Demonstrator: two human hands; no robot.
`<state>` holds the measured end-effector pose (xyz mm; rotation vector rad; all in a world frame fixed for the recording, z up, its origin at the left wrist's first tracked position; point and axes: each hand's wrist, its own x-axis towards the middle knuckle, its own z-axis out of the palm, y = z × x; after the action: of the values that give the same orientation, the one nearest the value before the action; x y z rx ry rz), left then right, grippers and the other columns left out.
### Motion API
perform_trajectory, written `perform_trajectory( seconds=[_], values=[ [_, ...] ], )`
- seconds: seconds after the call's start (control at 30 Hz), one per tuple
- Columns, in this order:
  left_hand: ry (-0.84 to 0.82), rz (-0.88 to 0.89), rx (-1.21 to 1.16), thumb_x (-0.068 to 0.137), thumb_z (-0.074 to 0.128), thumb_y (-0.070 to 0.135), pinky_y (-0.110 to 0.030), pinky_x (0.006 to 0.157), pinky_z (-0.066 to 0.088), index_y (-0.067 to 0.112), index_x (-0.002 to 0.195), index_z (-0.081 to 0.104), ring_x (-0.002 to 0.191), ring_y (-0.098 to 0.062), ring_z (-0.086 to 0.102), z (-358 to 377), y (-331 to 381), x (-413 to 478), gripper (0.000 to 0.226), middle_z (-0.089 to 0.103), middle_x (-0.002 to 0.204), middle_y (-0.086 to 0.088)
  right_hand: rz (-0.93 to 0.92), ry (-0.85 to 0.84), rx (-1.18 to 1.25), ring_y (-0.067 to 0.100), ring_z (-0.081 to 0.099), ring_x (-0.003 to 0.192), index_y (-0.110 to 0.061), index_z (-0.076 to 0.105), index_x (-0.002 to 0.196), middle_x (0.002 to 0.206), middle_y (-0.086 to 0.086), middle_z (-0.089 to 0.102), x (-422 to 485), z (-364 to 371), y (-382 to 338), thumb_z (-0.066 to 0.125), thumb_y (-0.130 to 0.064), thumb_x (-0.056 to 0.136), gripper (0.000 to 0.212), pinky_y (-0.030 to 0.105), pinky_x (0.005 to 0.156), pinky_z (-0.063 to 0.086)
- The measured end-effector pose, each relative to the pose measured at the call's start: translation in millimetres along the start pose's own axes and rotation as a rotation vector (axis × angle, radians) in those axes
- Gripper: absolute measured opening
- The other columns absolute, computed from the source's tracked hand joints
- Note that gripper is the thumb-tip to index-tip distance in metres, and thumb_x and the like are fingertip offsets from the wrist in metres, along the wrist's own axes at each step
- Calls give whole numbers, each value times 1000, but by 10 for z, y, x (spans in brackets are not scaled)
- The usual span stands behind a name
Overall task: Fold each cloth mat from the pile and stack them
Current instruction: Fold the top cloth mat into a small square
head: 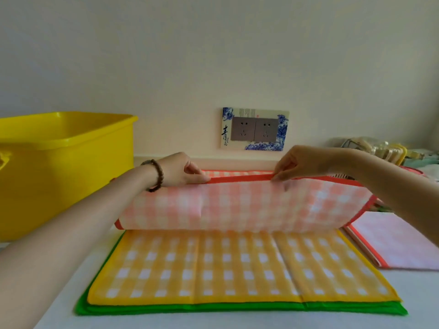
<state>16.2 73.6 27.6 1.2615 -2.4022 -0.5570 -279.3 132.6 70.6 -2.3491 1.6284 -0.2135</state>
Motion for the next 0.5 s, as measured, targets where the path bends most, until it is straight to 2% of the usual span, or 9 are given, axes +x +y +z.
perform_trajectory(
  seconds=[0.1,0.2,0.27,0.33,0.4,0.5],
  values=[
    [208,36,71,82,68,38,-31,87,52,27,93,73,84,-2,63,-4,-16,150,16,71,89,12,5,77,8,-17,59,65,-39,70,85,68,-32,66,273,-93,150,69,-37,81,5,-3,64,39],
    [347,37,143,83,66,41,-30,97,44,31,126,54,107,-7,56,155,-45,218,45,63,113,14,12,172,-10,-18,55,59,-22,74,97,68,-29,62,575,8,348,69,-28,83,16,-4,59,36],
    [331,66,175,85,62,41,-30,103,39,29,133,48,119,-11,50,338,-81,242,51,56,129,8,15,205,-22,-11,56,58,-13,74,102,73,-18,62,734,139,449,68,-24,85,21,-2,57,37],
    [269,92,226,88,58,43,-26,109,29,26,136,45,130,-14,41,537,-135,250,53,47,140,4,37,233,1,-2,54,63,-12,73,101,77,-9,63,862,294,537,67,-25,85,21,2,57,38],
    [184,106,307,88,49,54,-24,112,17,24,140,41,138,-14,28,720,-193,263,60,37,148,3,60,251,14,7,54,67,-14,74,99,78,-7,63,976,457,618,67,-27,85,20,10,59,39],
    [70,72,315,82,33,61,-25,113,16,24,142,37,140,-13,26,924,-268,280,71,34,150,4,97,232,17,9,55,69,-17,74,97,77,-10,63,1102,679,709,67,-28,86,18,15,62,41]
  ],
)
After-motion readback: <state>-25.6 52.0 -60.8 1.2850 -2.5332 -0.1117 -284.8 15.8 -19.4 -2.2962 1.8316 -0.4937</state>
